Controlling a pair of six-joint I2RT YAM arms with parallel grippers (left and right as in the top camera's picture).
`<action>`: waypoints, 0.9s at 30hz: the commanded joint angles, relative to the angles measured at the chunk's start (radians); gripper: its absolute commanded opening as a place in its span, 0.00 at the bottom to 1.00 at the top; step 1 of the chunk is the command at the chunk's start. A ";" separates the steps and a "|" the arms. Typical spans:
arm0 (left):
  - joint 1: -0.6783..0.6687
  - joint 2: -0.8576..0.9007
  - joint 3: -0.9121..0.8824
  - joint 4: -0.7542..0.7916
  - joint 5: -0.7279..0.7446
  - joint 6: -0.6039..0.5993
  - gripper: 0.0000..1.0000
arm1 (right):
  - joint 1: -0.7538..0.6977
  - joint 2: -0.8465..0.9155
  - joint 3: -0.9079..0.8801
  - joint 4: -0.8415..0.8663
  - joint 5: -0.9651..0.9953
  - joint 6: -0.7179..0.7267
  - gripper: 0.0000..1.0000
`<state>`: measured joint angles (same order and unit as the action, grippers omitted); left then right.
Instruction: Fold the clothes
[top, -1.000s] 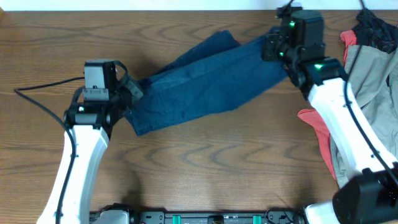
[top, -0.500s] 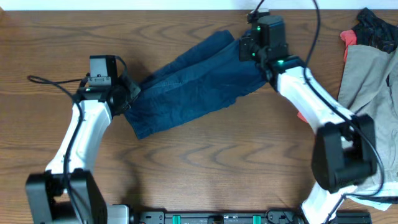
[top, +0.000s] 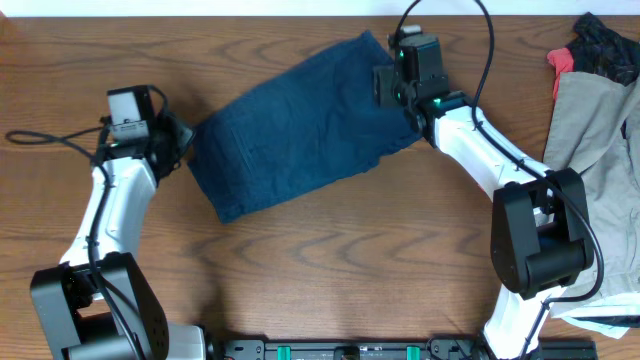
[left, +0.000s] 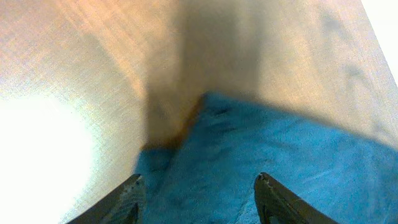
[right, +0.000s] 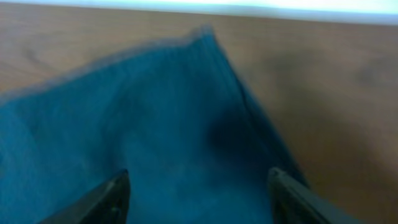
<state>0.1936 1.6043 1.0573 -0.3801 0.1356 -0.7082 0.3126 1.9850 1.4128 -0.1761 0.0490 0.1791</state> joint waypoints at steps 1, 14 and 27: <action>0.004 -0.011 0.022 -0.074 0.060 0.000 0.61 | -0.012 -0.011 0.012 -0.064 0.026 -0.002 0.65; -0.036 0.012 -0.037 -0.210 0.059 0.001 0.90 | -0.011 0.089 0.011 -0.226 0.025 -0.001 0.62; -0.036 0.192 -0.037 -0.188 0.172 0.001 0.92 | -0.011 0.129 0.011 -0.394 0.039 0.000 0.26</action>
<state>0.1589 1.7679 1.0309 -0.5743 0.2623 -0.7067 0.3031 2.0880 1.4136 -0.5362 0.0673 0.1761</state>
